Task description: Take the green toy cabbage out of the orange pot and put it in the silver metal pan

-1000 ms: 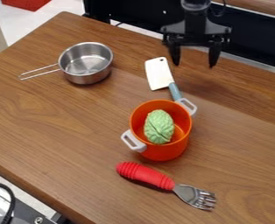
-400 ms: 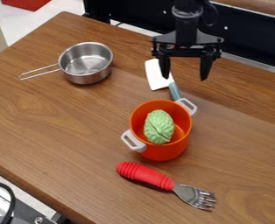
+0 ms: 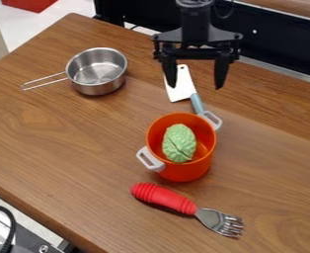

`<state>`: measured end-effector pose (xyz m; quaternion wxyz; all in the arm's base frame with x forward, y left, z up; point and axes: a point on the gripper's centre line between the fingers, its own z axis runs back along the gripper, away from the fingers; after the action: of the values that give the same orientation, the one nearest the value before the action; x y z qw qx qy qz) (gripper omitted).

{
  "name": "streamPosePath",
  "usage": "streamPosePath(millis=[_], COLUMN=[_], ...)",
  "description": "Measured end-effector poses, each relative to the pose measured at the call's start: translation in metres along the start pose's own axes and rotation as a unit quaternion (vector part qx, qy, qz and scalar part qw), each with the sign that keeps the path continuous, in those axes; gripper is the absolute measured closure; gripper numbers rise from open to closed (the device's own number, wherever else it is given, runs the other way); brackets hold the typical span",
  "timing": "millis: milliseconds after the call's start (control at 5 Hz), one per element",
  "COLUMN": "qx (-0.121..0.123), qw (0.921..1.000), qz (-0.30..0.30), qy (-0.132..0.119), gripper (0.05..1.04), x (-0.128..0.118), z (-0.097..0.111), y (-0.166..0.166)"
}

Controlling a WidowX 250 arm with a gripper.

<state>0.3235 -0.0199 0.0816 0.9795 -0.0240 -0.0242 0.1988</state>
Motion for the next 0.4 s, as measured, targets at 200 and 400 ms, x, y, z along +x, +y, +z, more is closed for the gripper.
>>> streamPosePath(millis=[200, 400], qx=[0.014, 0.017], qw=[0.9994, 0.9995], qz=[0.011, 0.009], qy=[0.029, 0.023], gripper=[0.087, 0.087], x=[-0.016, -0.033], z=[-0.009, -0.008], y=[0.003, 0.007])
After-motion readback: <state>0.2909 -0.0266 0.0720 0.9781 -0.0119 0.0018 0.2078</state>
